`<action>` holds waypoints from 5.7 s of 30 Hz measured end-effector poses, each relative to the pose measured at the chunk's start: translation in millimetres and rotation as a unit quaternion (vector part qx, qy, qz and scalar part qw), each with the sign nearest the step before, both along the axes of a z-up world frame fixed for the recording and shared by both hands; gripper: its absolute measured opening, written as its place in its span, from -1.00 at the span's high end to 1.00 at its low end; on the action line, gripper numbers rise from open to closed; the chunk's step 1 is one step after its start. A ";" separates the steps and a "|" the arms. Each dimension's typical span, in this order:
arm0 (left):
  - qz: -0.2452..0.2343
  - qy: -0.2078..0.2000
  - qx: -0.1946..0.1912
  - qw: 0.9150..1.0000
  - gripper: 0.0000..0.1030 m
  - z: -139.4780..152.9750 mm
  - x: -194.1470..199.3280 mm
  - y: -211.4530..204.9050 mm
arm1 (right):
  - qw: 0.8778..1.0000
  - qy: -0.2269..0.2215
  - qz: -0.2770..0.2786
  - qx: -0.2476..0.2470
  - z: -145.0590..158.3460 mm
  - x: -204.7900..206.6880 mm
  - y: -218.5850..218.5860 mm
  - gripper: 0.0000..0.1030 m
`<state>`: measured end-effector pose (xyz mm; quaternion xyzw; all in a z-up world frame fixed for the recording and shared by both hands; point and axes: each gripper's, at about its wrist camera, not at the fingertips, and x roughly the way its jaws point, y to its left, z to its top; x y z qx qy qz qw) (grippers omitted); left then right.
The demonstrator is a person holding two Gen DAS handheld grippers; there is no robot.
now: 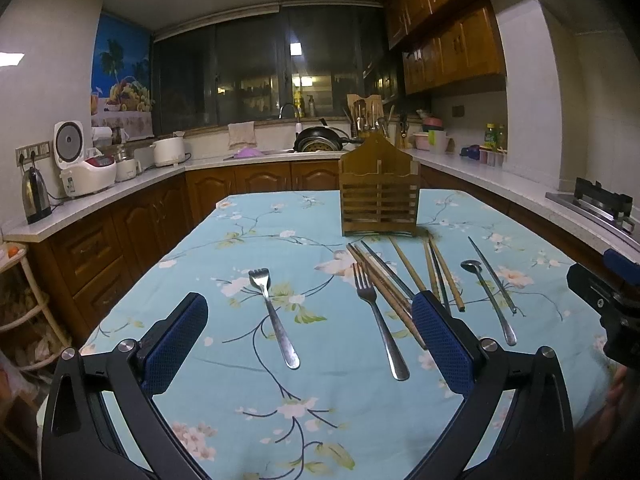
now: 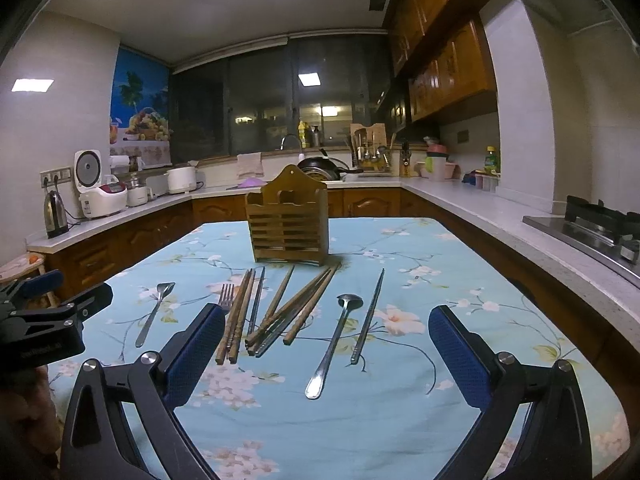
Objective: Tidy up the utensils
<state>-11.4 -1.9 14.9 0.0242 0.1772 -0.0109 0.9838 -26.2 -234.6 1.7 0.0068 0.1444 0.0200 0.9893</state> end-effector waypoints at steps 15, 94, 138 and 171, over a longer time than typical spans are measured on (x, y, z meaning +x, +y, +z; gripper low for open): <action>0.000 0.000 0.000 1.000 -1.00 -1.1 0.0 0.3 | 1.000 0.001 0.004 0.000 0.9 0.4 1.7 -0.99; -0.164 0.292 -0.034 0.942 0.94 -56.8 230.5 -36.6 | 0.945 0.310 0.049 0.091 -45.9 198.3 -45.3 0.93; -0.112 0.069 -0.073 0.989 0.97 113.0 236.4 23.0 | 0.989 0.097 0.068 0.088 102.1 215.8 -23.0 0.96; -0.065 0.069 -0.010 0.995 0.96 77.0 389.6 -35.4 | 0.993 0.102 0.053 0.039 75.7 350.9 -9.5 0.96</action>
